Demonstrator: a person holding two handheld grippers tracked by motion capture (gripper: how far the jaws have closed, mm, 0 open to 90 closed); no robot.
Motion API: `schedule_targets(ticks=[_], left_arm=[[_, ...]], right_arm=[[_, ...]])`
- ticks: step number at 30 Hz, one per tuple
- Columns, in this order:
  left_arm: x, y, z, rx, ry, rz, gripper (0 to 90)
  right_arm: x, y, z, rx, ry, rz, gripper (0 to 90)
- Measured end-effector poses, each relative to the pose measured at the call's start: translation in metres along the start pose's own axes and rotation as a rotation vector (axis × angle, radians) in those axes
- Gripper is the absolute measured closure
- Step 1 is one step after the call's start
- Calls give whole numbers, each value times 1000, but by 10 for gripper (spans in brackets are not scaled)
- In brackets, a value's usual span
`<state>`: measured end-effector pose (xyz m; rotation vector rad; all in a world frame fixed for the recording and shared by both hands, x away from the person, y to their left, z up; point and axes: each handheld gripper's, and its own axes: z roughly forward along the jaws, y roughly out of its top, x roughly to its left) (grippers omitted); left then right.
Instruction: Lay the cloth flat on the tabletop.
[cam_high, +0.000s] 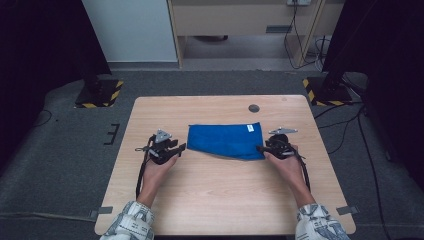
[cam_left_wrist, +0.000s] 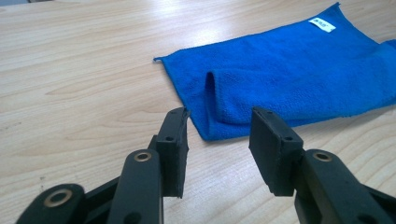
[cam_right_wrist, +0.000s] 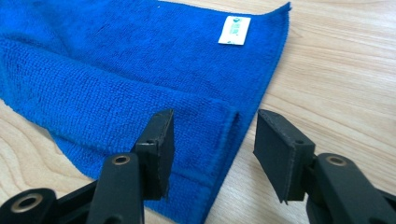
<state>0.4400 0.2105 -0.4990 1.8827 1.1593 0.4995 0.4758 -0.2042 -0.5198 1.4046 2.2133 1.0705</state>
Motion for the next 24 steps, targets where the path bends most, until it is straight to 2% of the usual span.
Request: schedule_targets(ticks=[2, 4, 8, 10, 13, 15, 18, 19, 24], left_arm=[[-2, -1, 1, 11, 5, 16, 569], [-4, -1, 2, 11, 0, 15, 569], [-8, -1, 3, 12, -4, 28, 569], [-11, -1, 4, 15, -12, 34, 571], [-14, 0, 5, 18, -15, 52, 573], [-16, 0, 5, 15, -18, 50, 573], [-16, 0, 5, 17, -14, 56, 572], [-16, 0, 5, 18, -14, 54, 572], [-15, -1, 6, 18, -19, 51, 570]], right_arm=[[3, -1, 3, 26, 0, -18, 498], [7, -2, 5, 47, -25, -47, 576], [8, -2, 5, 60, -31, -64, 768], [7, -3, 4, 50, -24, -64, 846], [6, -1, -1, 25, -9, -60, 868], [5, 1, -5, 14, -4, -49, 868], [0, 3, -9, -10, -26, -27, 855], [-2, 3, -10, -8, -29, -11, 854], [-9, -1, -10, 7, -43, 2, 856]])
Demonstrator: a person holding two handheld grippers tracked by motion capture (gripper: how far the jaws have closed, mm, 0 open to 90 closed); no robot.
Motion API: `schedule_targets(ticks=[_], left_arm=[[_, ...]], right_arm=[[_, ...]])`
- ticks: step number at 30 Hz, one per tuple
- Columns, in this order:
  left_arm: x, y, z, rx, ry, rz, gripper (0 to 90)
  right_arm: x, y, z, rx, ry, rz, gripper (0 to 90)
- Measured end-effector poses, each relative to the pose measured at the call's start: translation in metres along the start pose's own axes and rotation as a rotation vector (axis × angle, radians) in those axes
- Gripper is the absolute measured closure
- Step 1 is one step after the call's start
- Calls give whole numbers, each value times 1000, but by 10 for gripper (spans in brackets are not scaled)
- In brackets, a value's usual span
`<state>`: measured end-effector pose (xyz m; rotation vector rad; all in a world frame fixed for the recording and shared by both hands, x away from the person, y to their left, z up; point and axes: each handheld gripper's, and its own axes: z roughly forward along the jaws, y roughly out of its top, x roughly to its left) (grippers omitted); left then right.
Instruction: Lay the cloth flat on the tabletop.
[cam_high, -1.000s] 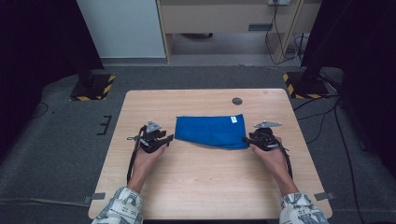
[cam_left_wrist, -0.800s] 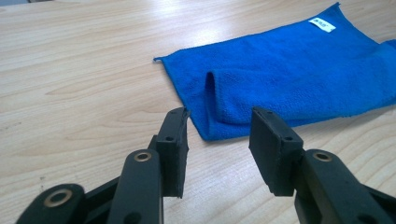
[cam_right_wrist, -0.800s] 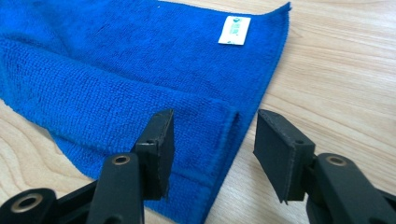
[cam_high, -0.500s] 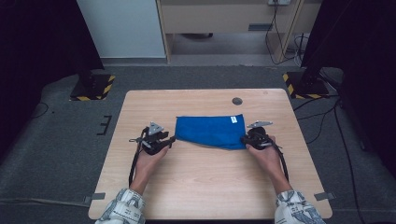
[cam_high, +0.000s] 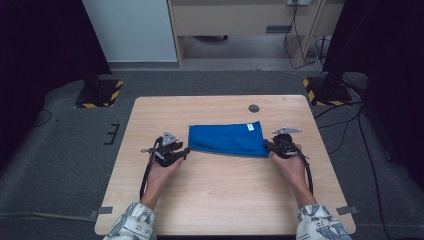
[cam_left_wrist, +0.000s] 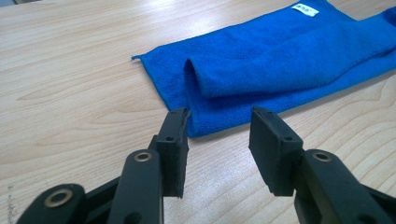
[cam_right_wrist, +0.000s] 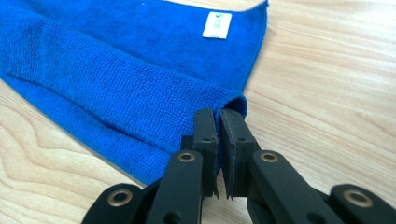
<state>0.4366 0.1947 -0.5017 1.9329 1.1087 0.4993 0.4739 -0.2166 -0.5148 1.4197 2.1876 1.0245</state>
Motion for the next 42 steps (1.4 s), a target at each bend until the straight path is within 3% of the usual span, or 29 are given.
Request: schedule_targets(ticks=[6, 9, 14, 24, 29, 31, 38, 42], left_arm=[[2, 1, 11, 13, -11, 28, 547], [8, 5, 25, 35, -38, 14, 521], [14, 7, 43, 57, -69, 5, 482], [6, 14, 65, 76, -101, 41, 486], [3, 19, 72, 70, -116, 34, 562], [3, 20, 73, 78, -105, 37, 600], [1, 26, 69, 60, -126, 12, 855], [1, 28, 64, 64, -145, -6, 881]], right_arm=[[1, -1, 3, 4, 1, -12, 863], [-3, -1, 3, 1, -20, -5, 864], [-7, -3, 5, 9, -1, 13, 863], [-6, -3, 5, 3, 6, 10, 864], [-5, -1, 2, -10, 16, 7, 863], [-5, -1, 1, -15, 15, 4, 863], [-4, 0, -1, -30, 14, -3, 861], [-3, 0, -2, -34, 14, -4, 849]])
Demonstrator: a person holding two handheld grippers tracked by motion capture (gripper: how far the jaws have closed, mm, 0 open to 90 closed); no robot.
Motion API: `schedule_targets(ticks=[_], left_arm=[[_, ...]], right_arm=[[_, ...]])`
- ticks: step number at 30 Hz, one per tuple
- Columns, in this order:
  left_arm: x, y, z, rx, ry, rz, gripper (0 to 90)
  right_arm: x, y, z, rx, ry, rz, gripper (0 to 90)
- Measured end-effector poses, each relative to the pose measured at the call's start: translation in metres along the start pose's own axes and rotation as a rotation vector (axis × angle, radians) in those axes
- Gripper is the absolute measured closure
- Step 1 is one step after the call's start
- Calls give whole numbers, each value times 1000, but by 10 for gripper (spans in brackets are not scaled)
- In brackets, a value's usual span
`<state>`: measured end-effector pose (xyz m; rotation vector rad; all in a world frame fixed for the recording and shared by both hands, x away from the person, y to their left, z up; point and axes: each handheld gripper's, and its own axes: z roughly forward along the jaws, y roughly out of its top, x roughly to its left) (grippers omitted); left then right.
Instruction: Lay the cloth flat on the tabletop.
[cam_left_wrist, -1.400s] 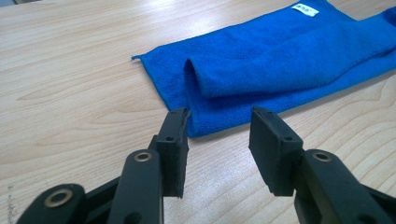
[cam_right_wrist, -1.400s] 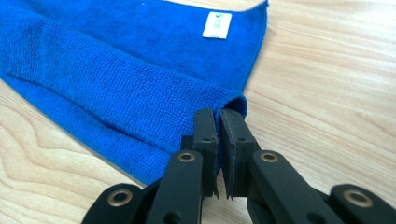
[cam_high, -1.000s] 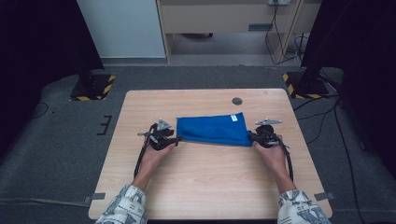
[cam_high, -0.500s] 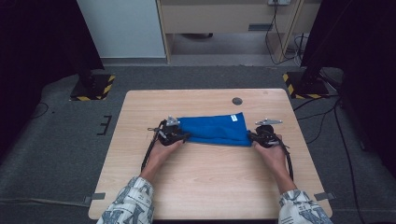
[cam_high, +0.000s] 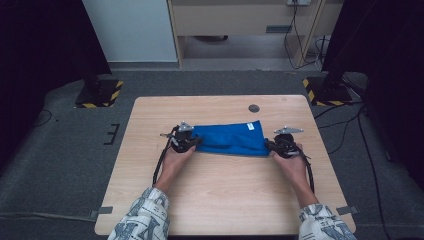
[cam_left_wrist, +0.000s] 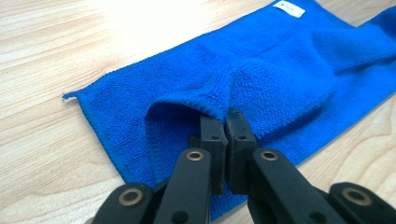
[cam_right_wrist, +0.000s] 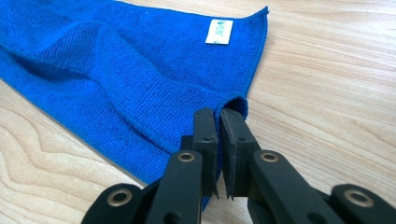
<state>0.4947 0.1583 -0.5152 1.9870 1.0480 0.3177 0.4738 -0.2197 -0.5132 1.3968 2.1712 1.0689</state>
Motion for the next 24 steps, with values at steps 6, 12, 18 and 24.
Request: schedule_targets(ticks=[6, 12, 18, 24], left_arm=[[-6, -1, -14, 30, 7, 15, 880], [-5, 0, -27, 26, 13, 1, 880], [-2, 0, -28, 29, 13, -3, 880], [-4, -1, -26, 36, 8, -2, 879]], right_arm=[[-1, 0, -1, -8, -1, 5, 785], [1, 2, -3, -24, 5, 5, 771], [1, 1, -2, -4, 3, 6, 815], [-1, 0, 0, 0, 17, 17, 757]])
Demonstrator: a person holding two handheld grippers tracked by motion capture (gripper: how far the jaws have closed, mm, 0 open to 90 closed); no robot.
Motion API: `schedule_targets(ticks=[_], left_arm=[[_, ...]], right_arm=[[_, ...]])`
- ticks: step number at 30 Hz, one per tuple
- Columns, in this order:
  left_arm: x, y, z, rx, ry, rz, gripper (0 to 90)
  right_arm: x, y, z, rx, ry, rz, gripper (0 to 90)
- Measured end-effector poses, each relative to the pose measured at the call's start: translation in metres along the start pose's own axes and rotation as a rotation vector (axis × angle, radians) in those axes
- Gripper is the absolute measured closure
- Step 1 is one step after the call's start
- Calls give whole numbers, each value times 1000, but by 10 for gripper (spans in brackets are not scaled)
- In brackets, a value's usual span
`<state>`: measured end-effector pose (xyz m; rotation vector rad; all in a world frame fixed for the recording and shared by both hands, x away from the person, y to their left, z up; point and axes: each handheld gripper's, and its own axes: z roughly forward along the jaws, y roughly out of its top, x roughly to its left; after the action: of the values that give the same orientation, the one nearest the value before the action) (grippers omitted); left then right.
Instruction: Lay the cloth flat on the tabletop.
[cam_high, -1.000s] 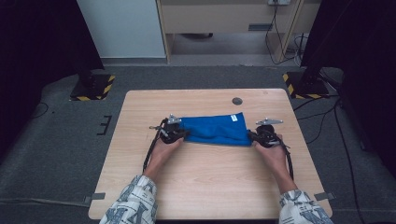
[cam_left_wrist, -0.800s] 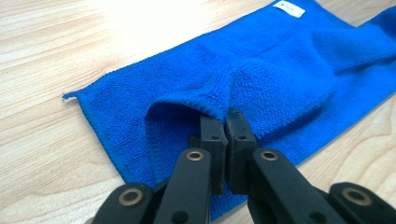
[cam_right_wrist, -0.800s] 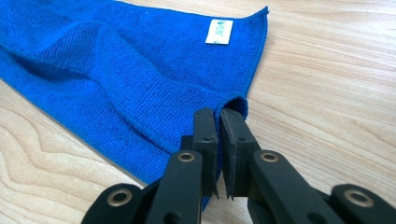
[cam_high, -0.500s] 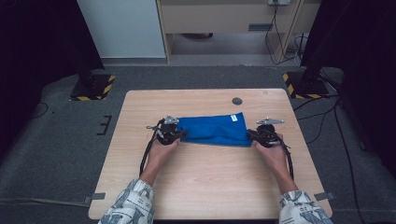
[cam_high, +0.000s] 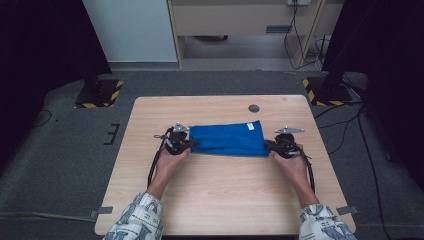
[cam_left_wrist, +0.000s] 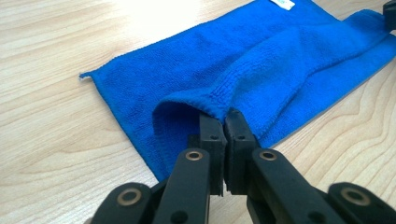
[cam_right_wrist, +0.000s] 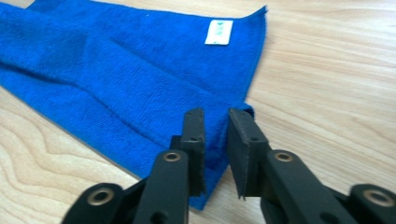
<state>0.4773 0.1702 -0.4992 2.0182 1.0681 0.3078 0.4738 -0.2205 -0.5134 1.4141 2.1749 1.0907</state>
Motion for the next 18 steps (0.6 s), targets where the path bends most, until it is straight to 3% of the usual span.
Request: schedule_targets(ticks=[5, 8, 18], left_arm=[[-2, 0, 0, -2, -4, 1, 880], [-1, -1, -1, -1, -5, -2, 880], [-4, -4, -11, -21, -2, -10, 880]], right_arm=[[4, -2, 7, 32, -5, -19, 783], [2, -3, 7, 47, -6, -18, 865], [4, 0, -6, 4, 5, -37, 892]])
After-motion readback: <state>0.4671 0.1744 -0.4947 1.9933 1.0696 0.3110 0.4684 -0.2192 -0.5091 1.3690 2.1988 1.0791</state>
